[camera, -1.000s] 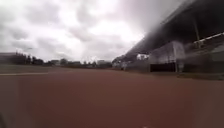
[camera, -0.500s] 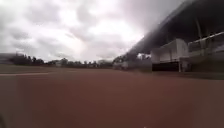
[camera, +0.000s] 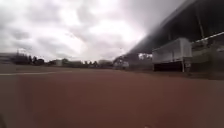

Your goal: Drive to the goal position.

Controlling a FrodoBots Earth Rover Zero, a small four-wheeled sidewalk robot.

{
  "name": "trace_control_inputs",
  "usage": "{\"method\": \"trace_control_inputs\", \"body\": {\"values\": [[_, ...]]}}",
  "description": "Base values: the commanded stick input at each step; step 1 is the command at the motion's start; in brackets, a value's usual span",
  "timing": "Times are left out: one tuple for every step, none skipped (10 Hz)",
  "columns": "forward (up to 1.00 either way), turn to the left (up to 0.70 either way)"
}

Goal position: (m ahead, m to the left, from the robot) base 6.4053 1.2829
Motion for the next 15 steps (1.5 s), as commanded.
{"method": "trace_control_inputs", "body": {"values": [[0.7,0.0],[0.7,0.0],[0.7,0.0],[0.7,0.0],[0.7,0.0],[0.7,0.0],[0.7,0.0],[0.7,0.0],[0.7,0.0],[0.7,0.0],[0.7,0.0],[0.7,0.0],[0.7,0.0],[0.7,0.0],[0.7,0.0]]}}
